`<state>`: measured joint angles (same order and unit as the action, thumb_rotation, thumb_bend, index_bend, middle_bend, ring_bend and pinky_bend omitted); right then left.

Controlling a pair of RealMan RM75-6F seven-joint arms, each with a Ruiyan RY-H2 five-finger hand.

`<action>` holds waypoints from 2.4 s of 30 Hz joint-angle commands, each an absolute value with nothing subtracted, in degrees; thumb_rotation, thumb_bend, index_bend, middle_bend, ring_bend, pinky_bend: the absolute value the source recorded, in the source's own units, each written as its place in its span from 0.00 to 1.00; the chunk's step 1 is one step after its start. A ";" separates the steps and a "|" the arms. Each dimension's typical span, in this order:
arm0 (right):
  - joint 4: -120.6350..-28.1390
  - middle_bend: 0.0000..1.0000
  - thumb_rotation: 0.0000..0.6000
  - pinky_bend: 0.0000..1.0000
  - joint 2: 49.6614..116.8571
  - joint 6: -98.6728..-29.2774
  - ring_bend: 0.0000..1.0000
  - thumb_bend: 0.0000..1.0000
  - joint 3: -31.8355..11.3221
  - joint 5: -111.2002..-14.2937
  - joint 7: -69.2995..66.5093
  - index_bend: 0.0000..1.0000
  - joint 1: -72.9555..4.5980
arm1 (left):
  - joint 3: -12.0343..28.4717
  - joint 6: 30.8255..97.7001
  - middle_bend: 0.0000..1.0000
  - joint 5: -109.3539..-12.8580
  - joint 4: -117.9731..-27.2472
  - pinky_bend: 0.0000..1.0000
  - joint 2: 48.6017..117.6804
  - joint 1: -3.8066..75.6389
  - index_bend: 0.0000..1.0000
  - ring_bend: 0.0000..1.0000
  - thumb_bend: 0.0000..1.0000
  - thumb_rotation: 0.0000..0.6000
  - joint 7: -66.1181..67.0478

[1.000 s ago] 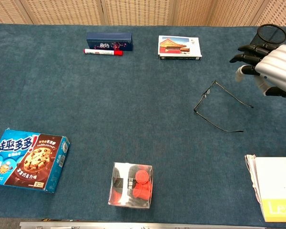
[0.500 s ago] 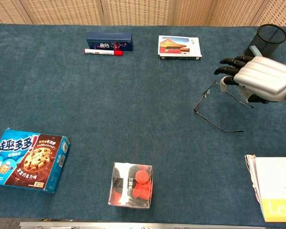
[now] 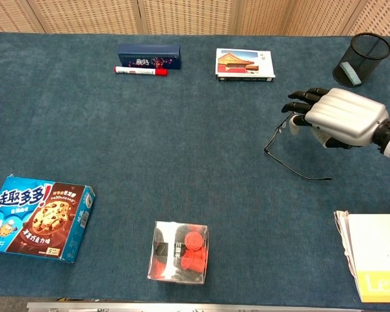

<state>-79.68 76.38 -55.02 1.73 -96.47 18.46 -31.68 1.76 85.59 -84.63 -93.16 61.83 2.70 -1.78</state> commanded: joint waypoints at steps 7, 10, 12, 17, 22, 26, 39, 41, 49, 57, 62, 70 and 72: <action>-78.45 0.17 1.00 0.16 78.16 -53.92 0.01 0.90 1.87 -95.42 18.77 0.40 -32.77 | 1.84 85.61 0.46 -84.57 -93.14 0.49 61.65 2.67 0.53 0.34 0.05 1.00 -2.19; -78.15 0.17 1.00 0.16 78.67 -53.57 0.01 0.90 1.96 -95.17 18.68 0.40 -33.14 | 1.82 85.72 0.46 -84.67 -93.17 0.49 61.61 2.62 0.53 0.34 0.05 1.00 -2.23; -77.86 0.17 1.00 0.16 79.05 -53.43 0.01 0.90 2.02 -95.01 18.59 0.40 -33.35 | 1.82 85.79 0.46 -84.74 -93.17 0.49 61.59 2.60 0.53 0.34 0.05 1.00 -2.26; -77.08 0.17 1.00 0.16 80.02 -53.34 0.01 0.90 2.03 -94.74 18.43 0.40 -33.82 | 1.86 85.98 0.46 -84.77 -93.23 0.49 61.50 2.49 0.53 0.34 0.05 1.00 -2.46; -76.39 0.17 1.00 0.16 80.98 -52.92 0.01 0.90 1.64 -94.07 18.42 0.38 -34.56 | 1.81 86.12 0.46 -84.95 -93.19 0.49 61.51 2.43 0.53 0.34 0.05 1.00 -2.55; -75.81 0.17 1.00 0.16 81.84 -52.42 0.01 0.90 0.99 -93.29 18.42 0.38 -35.36 | 1.77 86.02 0.46 -85.02 -93.23 0.49 61.48 2.47 0.53 0.34 0.05 1.00 -2.42; -72.60 0.17 1.00 0.16 85.26 -49.07 0.01 0.90 -1.27 -88.99 18.79 0.36 -38.04 | 1.59 86.25 0.46 -85.53 -93.20 0.49 61.38 2.37 0.53 0.34 0.05 1.00 -2.64; -71.90 0.17 1.00 0.16 85.84 -48.47 0.01 0.90 -1.64 -88.16 18.96 0.36 -38.47 | 1.57 86.21 0.46 -85.53 -93.23 0.49 61.38 2.37 0.53 0.34 0.05 1.00 -2.60; -71.12 0.17 1.00 0.16 86.87 -47.71 0.01 0.90 -2.23 -86.59 18.83 0.36 -39.64 | 1.59 86.10 0.46 -85.46 -93.18 0.49 61.37 2.40 0.53 0.34 0.05 1.00 -2.70; -71.82 0.17 1.00 0.16 86.47 -47.80 0.01 0.90 -1.76 -85.74 19.30 0.36 -39.79 | 1.52 86.29 0.46 -85.71 -93.27 0.49 61.27 2.32 0.53 0.34 0.05 1.00 -2.91; -72.03 0.17 1.00 0.16 86.47 -47.54 0.01 0.90 -1.06 -85.40 19.64 0.36 -39.72 | 1.52 86.31 0.47 -85.71 -93.29 0.49 61.21 2.30 0.53 0.34 0.05 1.00 -3.05; -71.76 0.17 1.00 0.16 86.83 -47.88 0.01 0.90 -0.41 -85.33 19.60 0.36 -39.60 | 1.50 86.32 0.46 -85.78 -93.29 0.49 61.21 2.29 0.53 0.34 0.05 1.00 -3.10; -71.64 0.17 1.00 0.16 86.90 -47.89 0.01 0.90 -0.37 -85.29 19.57 0.36 -39.62 | 1.52 86.36 0.46 -85.77 -93.30 0.49 61.21 2.28 0.53 0.34 0.05 1.00 -3.14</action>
<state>-71.68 86.87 -47.89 -0.39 -85.31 19.58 -39.61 1.52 86.36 -85.77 -93.30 61.21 2.28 -3.14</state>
